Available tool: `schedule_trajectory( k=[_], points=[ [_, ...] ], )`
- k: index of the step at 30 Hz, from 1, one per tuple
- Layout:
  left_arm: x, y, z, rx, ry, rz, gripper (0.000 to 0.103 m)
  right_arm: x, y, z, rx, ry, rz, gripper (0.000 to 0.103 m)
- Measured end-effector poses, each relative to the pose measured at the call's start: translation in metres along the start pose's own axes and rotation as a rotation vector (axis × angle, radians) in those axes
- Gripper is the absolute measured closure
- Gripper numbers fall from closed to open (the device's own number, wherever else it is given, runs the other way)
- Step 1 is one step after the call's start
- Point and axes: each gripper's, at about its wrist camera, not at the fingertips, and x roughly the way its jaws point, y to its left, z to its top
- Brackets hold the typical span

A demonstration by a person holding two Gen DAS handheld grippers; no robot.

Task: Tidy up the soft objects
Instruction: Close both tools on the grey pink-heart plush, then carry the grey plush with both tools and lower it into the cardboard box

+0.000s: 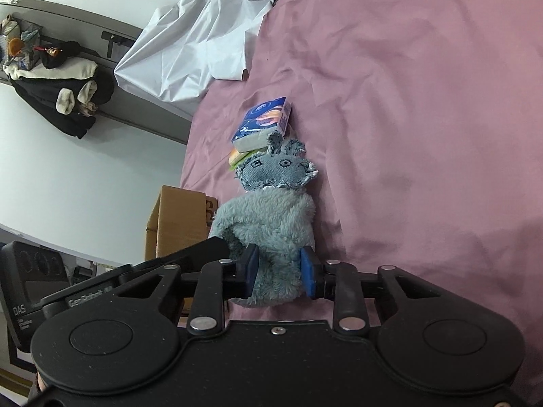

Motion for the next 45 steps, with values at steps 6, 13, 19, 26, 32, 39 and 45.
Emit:
schedule_trajectory(
  k=[6,13,19,26,32,39,45],
  points=[
    [0.010,0.004,-0.003,-0.016,0.019,0.044,0.059,0.004,0.000,-0.001,0.004,0.008,0.010,0.074],
    [0.011,0.007,-0.004,-0.030,0.015,0.041,0.061,0.011,0.000,-0.002,-0.010,0.025,-0.024,0.073],
    [0.007,0.009,-0.003,-0.049,0.017,0.033,0.061,0.012,0.009,-0.005,-0.062,0.021,-0.021,0.082],
    [-0.014,0.009,-0.004,-0.049,-0.011,-0.004,0.061,-0.002,0.025,-0.008,-0.106,0.004,-0.010,0.083],
    [-0.038,0.009,-0.002,-0.044,-0.063,-0.024,0.061,-0.010,0.048,-0.007,-0.142,-0.024,0.004,0.083],
    [-0.067,0.020,0.003,-0.067,-0.133,-0.029,0.061,-0.006,0.083,-0.003,-0.215,-0.030,0.010,0.083],
    [-0.084,0.034,0.005,-0.093,-0.173,-0.039,0.061,0.002,0.107,-0.002,-0.256,-0.034,0.008,0.083]
  ],
)
